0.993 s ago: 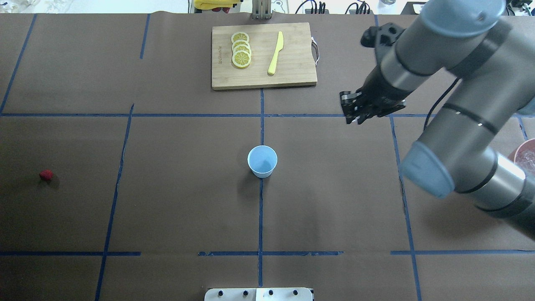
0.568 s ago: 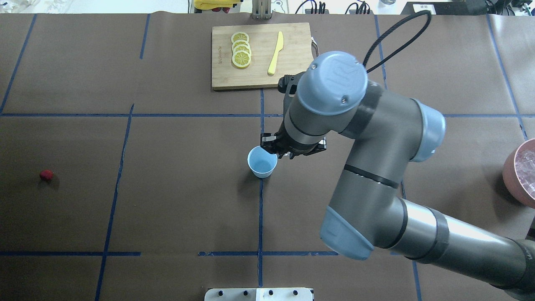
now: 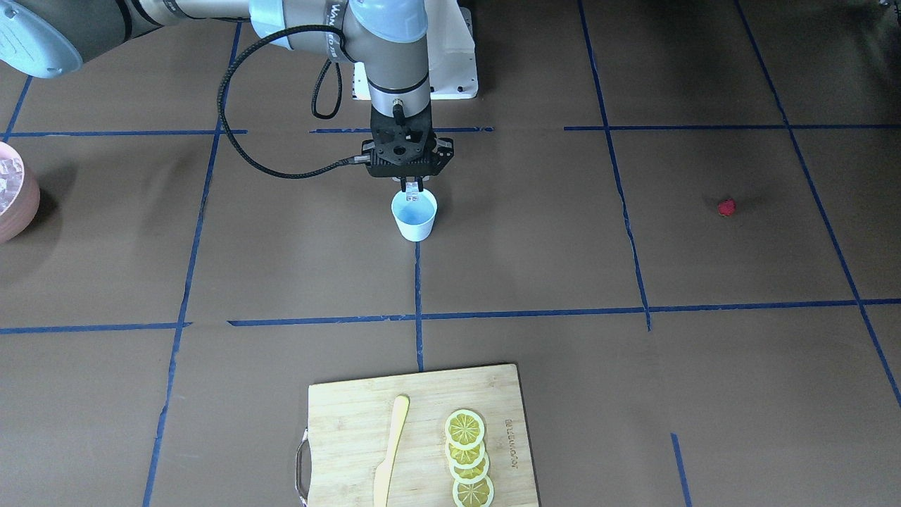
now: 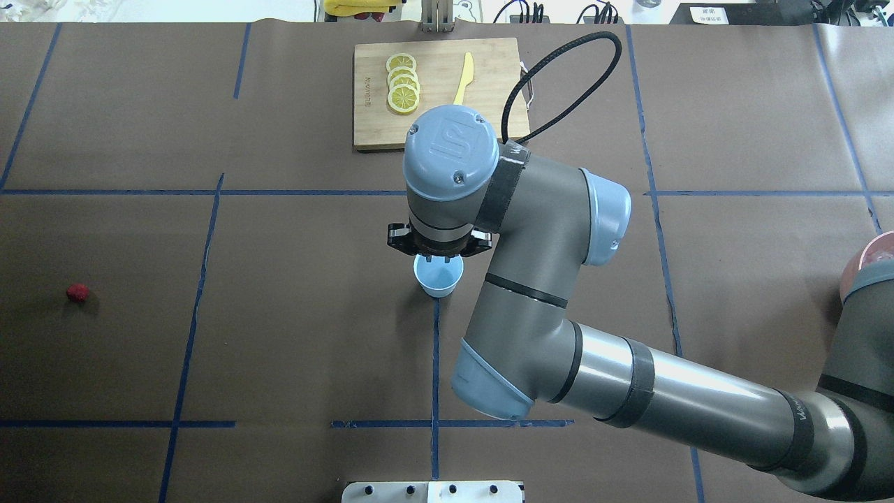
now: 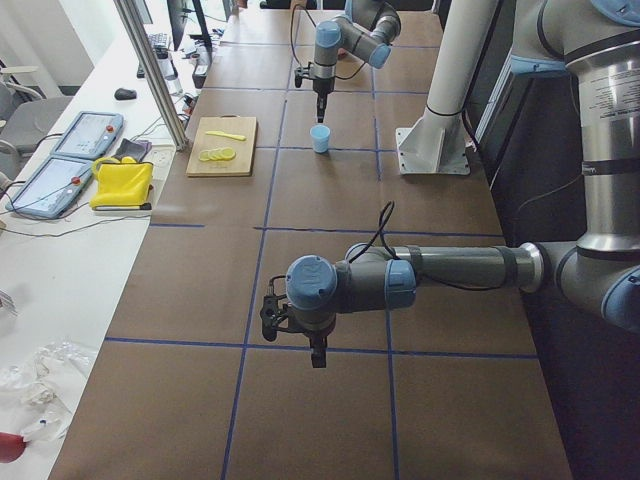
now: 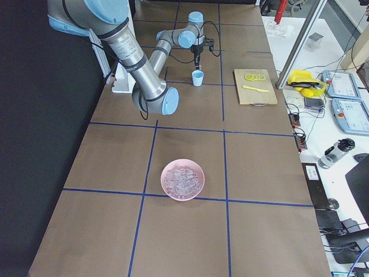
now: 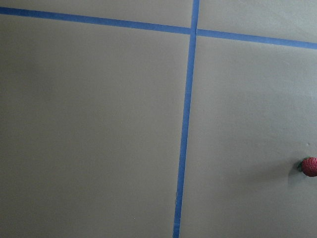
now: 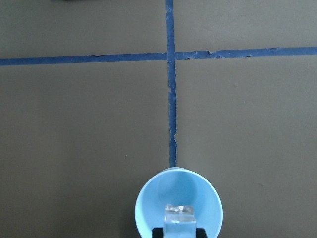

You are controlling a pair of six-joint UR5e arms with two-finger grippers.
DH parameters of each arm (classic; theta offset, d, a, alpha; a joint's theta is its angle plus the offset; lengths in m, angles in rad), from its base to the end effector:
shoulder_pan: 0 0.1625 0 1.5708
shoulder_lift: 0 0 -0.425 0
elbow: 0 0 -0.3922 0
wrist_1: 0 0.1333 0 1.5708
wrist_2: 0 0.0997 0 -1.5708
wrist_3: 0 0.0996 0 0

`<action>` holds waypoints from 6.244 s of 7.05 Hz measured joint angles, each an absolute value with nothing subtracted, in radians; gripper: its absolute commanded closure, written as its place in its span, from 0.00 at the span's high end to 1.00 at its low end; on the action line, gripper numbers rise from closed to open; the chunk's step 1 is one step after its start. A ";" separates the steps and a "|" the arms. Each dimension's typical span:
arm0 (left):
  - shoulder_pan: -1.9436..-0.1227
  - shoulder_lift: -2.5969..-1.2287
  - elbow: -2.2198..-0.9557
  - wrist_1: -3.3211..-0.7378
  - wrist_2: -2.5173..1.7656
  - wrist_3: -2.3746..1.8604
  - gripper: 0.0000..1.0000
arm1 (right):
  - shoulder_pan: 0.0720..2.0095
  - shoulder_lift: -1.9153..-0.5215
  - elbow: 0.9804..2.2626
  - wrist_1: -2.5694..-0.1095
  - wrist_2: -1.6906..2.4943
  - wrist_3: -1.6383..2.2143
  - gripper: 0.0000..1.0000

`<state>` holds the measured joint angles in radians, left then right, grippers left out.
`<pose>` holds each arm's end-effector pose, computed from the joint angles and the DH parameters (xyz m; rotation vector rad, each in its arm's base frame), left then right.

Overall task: Put ice and strawberries in cup
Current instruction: 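Open the right gripper to drop the ice cube into the cup, then move the right gripper back to the pink bowl of ice, then grasp another ice cube from the pink bowl with the right gripper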

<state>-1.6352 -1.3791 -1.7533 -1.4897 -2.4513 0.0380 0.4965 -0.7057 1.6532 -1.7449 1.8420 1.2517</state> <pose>-0.0824 -0.4003 0.6555 -0.0392 0.8832 -0.0644 -0.5566 -0.4228 0.1187 0.0684 -0.8074 0.0627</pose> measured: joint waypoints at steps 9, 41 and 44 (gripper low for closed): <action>-1.634 -1.385 -1.757 -1.489 -2.453 0.036 1.00 | 0.505 -0.717 1.680 -1.749 1.841 1.250 0.99; -1.637 -1.373 -1.815 -1.491 -2.479 0.034 1.00 | 1.262 -1.831 1.775 -1.255 2.149 -0.121 0.51; -1.637 -1.373 -1.814 -1.491 -2.479 0.034 1.00 | 1.242 -1.832 1.778 -1.253 2.150 -0.123 0.51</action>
